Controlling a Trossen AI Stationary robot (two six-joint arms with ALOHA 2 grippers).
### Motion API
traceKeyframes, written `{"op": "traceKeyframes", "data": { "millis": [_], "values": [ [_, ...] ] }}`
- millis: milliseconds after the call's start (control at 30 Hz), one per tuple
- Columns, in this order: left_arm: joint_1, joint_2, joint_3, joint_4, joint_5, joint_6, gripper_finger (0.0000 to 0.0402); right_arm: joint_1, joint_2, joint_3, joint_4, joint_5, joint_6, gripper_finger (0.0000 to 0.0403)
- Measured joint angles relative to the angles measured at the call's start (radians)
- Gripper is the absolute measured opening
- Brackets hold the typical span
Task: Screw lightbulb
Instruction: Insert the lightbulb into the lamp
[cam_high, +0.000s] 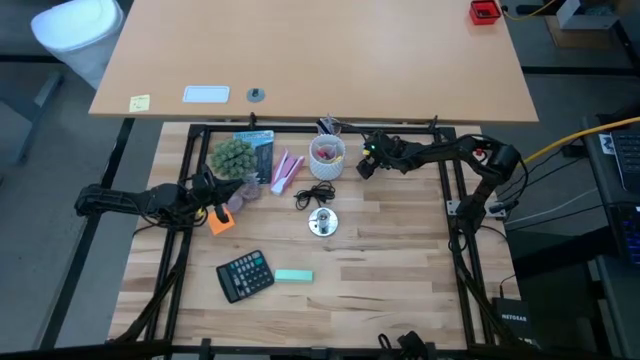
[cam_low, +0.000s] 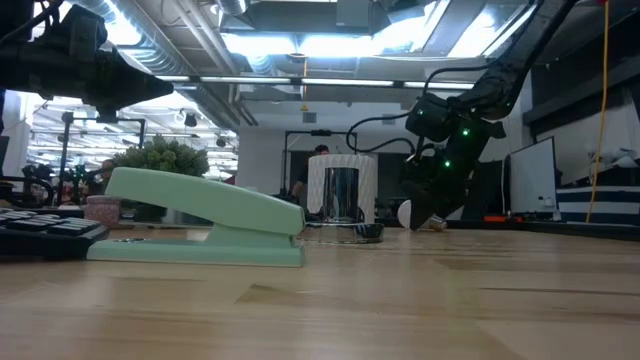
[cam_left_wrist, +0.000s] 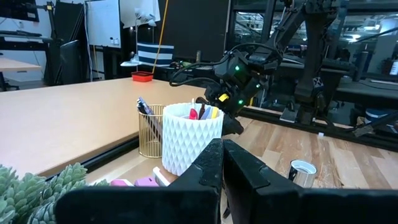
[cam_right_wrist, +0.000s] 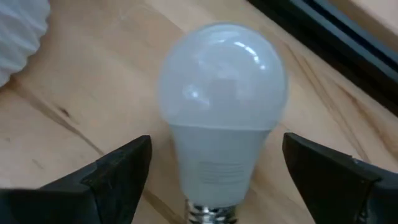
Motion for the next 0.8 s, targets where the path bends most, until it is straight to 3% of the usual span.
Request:
{"op": "traceKeyframes", "data": {
  "millis": [533, 800],
  "values": [
    [0.000, 0.000, 0.000, 0.000, 0.000, 0.000, 0.0004, 0.001, 0.000, 0.000, -0.001, -0.024, 0.009, 0.0213],
    [0.000, 0.000, 0.000, 0.000, 0.000, 0.000, 0.0004, 0.001, 0.000, 0.000, 0.014, -0.069, 0.010, 0.0179]
  ]
}}
